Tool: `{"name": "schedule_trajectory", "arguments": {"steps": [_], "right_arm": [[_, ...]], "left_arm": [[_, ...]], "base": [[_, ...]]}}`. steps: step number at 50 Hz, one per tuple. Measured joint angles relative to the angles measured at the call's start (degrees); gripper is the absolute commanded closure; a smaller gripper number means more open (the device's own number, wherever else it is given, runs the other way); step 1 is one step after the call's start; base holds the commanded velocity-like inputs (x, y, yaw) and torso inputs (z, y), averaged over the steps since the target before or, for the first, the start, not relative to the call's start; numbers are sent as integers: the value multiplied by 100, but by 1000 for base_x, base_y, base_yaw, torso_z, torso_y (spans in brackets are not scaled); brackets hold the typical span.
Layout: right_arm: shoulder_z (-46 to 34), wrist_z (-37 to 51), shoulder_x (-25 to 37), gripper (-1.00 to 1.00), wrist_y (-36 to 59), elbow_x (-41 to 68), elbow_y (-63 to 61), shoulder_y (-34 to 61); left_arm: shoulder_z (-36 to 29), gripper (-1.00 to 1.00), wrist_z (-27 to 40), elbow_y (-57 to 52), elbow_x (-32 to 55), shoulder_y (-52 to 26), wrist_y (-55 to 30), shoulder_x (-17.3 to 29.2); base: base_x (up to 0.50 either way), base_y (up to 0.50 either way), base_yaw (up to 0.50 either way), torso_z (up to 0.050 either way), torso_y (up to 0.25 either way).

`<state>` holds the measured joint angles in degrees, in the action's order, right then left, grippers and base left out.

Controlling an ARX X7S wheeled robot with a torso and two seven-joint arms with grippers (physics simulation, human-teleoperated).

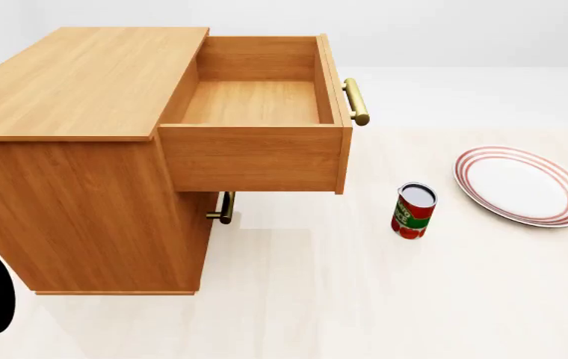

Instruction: Put the bowl in the top drawer of the cabinet.

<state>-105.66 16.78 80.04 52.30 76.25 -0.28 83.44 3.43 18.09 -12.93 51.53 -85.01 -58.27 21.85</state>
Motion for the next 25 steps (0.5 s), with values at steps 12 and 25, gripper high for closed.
{"name": "schedule_trajectory", "arguments": {"steps": [12, 25], "right_arm": [[92, 283, 193, 100, 390, -80, -154, 155], [781, -633, 756, 100, 1798, -1083, -1127, 954]], "left_arm": [[2, -100, 37, -9, 43, -34, -11, 12], [1, -100, 53, -23, 73, -51, 11, 30]], "base": [[0, 0, 0, 0, 0], [0, 0, 0, 0, 0]]}}
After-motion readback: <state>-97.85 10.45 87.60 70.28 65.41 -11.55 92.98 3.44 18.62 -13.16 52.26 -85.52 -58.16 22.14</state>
